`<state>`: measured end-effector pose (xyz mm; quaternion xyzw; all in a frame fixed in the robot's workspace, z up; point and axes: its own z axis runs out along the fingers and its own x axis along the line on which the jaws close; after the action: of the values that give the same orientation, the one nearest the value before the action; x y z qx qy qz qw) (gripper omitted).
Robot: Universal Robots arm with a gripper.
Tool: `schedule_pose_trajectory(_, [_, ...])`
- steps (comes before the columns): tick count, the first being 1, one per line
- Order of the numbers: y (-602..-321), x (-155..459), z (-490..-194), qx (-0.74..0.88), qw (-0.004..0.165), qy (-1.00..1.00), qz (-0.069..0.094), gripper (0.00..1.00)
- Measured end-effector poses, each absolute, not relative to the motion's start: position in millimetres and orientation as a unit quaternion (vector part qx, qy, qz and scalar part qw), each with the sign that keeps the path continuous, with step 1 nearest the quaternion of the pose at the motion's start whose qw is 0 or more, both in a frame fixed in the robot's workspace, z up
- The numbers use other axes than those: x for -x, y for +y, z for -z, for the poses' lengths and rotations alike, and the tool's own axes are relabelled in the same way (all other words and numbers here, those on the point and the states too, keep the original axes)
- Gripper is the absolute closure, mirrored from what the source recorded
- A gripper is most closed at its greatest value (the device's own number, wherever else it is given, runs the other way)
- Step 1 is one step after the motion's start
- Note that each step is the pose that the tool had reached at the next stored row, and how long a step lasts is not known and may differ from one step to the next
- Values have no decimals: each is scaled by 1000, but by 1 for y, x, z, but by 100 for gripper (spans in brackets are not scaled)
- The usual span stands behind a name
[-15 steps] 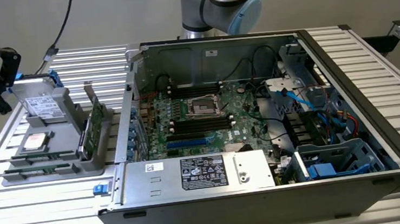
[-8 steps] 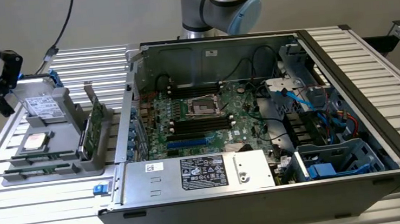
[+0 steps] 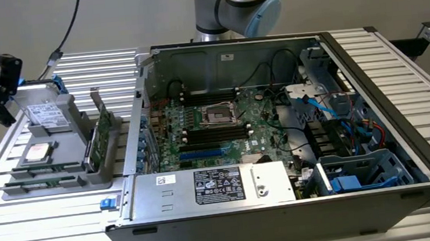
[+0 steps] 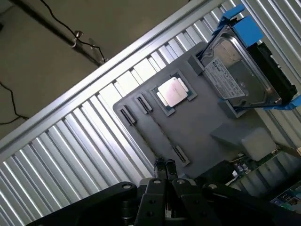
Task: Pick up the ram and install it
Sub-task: 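Pick up the ram and move it above insertion slot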
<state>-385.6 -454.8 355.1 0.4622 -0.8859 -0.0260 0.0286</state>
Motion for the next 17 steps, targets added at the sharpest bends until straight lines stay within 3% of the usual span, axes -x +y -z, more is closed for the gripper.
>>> schedule_pose_trajectory(17, [-455,386,-352,-593,32,-804,21,90])
